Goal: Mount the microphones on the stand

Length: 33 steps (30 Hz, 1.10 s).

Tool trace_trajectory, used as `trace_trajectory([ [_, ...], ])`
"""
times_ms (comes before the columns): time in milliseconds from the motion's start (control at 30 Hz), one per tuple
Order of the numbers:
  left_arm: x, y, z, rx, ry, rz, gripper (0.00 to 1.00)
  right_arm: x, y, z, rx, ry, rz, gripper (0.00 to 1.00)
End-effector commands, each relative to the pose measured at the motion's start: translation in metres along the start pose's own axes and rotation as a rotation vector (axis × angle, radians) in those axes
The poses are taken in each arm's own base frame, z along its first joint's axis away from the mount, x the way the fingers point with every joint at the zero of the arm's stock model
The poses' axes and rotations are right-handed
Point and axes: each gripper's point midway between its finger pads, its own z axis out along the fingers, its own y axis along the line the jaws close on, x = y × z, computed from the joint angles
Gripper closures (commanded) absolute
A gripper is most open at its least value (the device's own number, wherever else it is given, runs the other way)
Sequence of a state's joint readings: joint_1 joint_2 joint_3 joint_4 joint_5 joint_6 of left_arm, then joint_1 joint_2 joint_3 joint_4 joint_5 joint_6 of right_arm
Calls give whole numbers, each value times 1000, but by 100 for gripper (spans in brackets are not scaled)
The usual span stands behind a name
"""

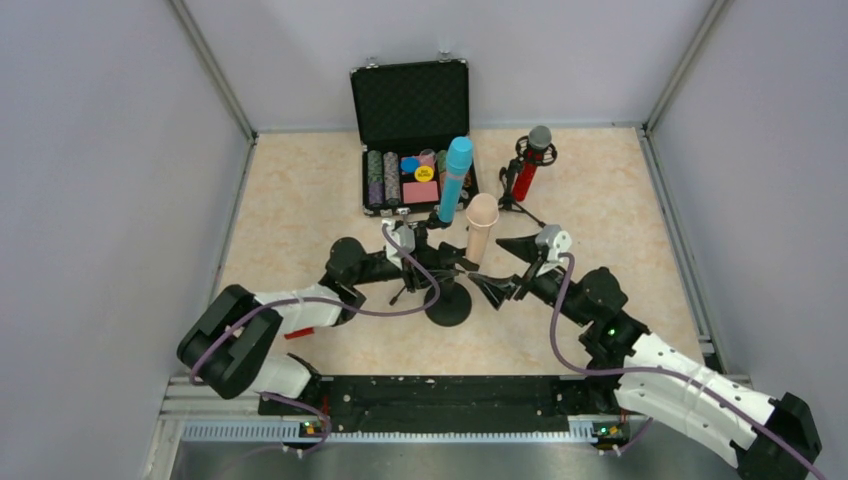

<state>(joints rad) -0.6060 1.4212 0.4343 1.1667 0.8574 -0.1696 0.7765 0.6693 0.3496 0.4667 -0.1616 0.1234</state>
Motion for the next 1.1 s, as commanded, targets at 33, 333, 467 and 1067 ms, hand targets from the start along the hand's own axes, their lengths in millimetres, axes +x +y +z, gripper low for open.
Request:
trace_trajectory([
  [33,-61,-10,6,40,-102,142,100,12,1,-9,-3,28,-23,1],
  [333,-99,-20,2,26,-127,202,100,29,20,-14,-114,65,-8,3],
  [467,-116,-25,1,29,-145,220,100,36,25,-11,-142,65,23,5],
  [1067,-179,-52,7,92,-279,213,100,48,37,15,-233,50,83,10],
])
